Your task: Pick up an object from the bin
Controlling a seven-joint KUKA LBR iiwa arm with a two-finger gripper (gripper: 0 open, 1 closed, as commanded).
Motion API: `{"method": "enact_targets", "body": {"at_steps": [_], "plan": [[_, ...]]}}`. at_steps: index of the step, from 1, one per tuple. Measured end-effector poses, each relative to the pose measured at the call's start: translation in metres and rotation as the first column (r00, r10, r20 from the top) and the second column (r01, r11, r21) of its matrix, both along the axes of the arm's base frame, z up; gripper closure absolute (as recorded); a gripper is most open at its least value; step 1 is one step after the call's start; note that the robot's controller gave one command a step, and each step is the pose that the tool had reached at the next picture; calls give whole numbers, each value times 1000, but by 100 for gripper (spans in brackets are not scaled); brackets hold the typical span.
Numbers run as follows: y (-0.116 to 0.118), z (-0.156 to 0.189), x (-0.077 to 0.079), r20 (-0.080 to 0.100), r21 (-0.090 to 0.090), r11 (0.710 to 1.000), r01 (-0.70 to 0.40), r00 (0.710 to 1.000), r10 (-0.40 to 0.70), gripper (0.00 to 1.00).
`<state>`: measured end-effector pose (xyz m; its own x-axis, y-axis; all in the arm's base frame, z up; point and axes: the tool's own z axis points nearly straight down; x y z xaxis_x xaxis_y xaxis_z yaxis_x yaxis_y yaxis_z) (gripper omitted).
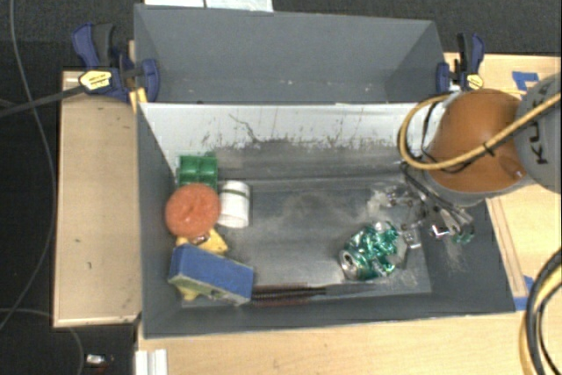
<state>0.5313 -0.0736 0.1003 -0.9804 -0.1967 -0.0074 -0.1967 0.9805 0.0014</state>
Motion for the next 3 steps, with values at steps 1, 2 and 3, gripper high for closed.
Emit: {"method": "enact_targets", "body": {"at_steps": [1, 2, 3], "plan": [[-4, -17, 7, 2, 1, 1000, 20, 1000, -20, 0], [-41, -29, -12, 0, -4, 926, -377, 926, 377, 100], [-41, -29, -12, 0, -4, 927, -376, 927, 376, 100]]}}
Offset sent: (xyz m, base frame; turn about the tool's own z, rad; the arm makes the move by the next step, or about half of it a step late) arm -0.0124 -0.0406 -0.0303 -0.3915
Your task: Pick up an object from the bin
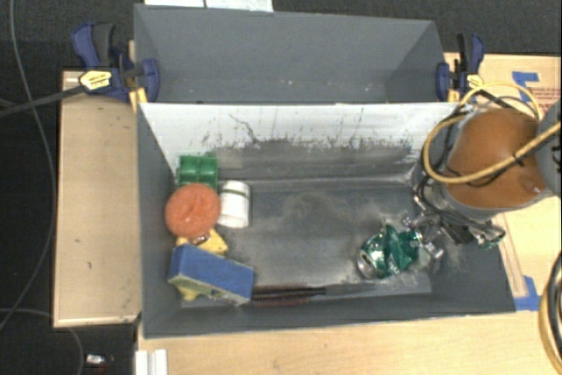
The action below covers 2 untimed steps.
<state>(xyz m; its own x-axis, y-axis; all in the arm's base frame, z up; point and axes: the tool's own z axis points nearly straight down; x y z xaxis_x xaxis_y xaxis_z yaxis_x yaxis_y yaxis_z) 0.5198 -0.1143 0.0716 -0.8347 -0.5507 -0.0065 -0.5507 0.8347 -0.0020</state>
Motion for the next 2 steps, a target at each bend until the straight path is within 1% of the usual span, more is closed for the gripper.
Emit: {"method": "enact_targets", "body": {"at_steps": [1, 2], "plan": [[-10, 67, 3, -2, 2, 1000, -1, 1000, 1, 100], [-2, 142, -6, -8, 5, 1000, -12, 1000, 12, 100]]}}
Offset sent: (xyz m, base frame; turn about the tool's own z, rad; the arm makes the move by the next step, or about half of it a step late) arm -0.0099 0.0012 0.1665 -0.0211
